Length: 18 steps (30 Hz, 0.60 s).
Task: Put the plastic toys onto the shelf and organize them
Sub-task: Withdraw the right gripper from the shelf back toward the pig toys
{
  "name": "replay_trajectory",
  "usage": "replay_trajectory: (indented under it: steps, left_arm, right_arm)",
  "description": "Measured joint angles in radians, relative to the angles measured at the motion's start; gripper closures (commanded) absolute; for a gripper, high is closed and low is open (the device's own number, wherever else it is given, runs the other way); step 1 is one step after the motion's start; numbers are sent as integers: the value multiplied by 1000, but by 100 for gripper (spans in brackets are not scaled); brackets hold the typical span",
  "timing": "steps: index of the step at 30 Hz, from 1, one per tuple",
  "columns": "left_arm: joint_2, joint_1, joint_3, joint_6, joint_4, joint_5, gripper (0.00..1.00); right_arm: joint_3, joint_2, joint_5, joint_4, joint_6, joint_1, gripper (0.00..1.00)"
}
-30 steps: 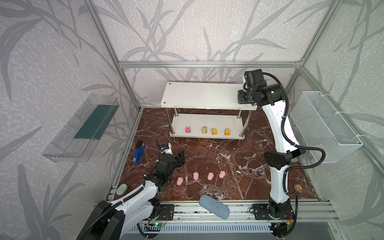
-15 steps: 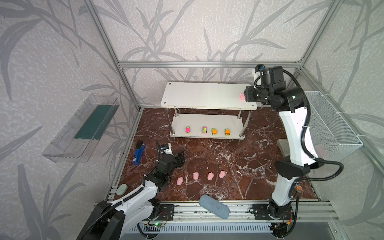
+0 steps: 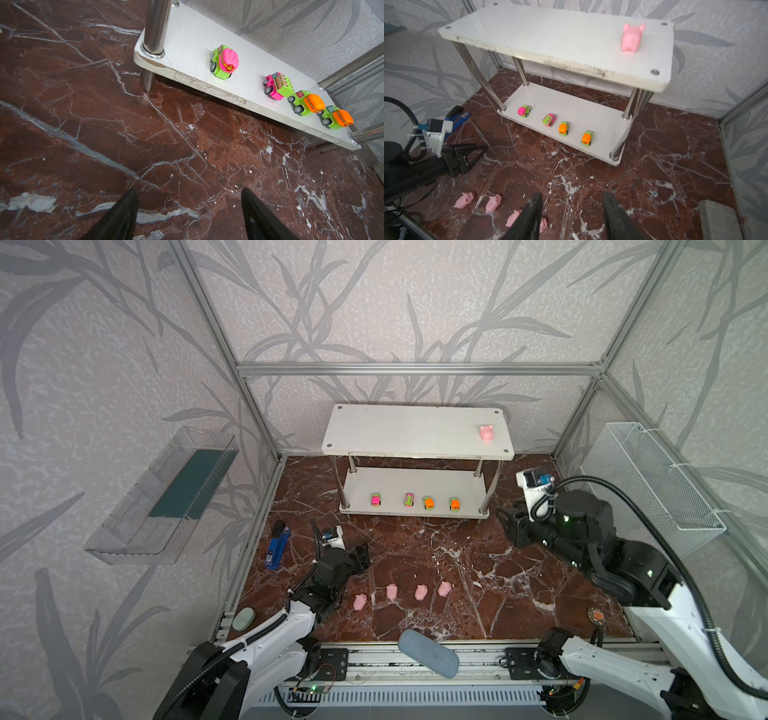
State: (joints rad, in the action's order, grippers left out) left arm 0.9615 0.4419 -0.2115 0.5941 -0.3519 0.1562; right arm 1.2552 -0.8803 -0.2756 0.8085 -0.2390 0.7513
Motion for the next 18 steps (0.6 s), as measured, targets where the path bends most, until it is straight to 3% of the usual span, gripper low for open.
replay_trajectory:
  steps: [4,9,18]
  left_arm:
    - [-14,0,0,-4,2,6,24]
    - [-18,0,0,-7,5,10,24]
    - [-27,0,0,-1,12,10,24]
  right_arm:
    - [-208,79,-55,3,-130,108,50]
    - [-396,64,-93,-35,-353,237,49]
    - [-441,-286,-80,-137,-718,364,52]
